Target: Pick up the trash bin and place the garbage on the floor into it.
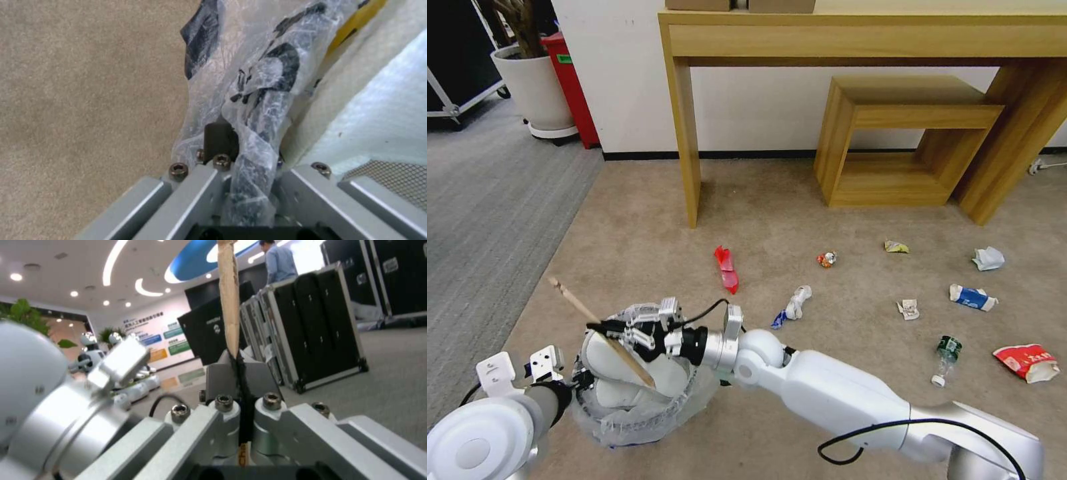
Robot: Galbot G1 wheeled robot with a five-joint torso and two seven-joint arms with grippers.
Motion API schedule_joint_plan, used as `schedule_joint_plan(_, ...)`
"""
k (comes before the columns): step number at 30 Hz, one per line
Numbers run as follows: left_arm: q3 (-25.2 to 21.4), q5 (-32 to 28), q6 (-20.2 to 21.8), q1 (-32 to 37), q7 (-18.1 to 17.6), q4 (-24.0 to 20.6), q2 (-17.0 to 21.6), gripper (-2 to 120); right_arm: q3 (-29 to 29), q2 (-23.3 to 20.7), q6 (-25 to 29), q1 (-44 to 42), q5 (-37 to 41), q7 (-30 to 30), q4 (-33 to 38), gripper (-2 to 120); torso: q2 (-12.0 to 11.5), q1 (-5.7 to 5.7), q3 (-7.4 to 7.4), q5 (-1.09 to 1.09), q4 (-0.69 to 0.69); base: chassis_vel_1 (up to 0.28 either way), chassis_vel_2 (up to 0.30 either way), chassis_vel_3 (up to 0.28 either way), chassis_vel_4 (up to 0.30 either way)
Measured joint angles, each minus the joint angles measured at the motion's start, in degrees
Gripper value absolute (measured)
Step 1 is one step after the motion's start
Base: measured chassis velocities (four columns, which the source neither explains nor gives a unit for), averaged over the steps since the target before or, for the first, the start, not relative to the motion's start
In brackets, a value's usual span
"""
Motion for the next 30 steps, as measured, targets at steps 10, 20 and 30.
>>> schedule_joint_plan(10, 0.12, 0.26, 0.09, -0.43, 0.05, 1.16, 0.31, 0, 0.28, -5.84, -0.09, -0.62, -0.82, -0.24, 3.38, 0, 0.0, 0.0, 0.0, 0.0, -0.01, 0.0, 0.0, 0.0, 0.0)
schedule_joint_plan(20, 0.65, 1.03, 0.1, 0.01, 0.06, 0.92, -0.52, 0, -0.34, -5.35, 0.31, -3.63, -2.87, -0.2, 2.3, 0, 0.0, 0.0, 0.0, 0.0, 0.0, 0.0, 0.0, 0.0, 0.0)
schedule_joint_plan(30, 0.92, 1.96, 0.42, 0.82, 0.15, 0.47, -1.62, 0, -1.17, -1.91, 1.12, -2.57, -3.21, -0.21, -1.23, 0, 0.0, 0.0, 0.0, -0.01, 0.0, 0.0, 0.0, 0.0, 0.0)
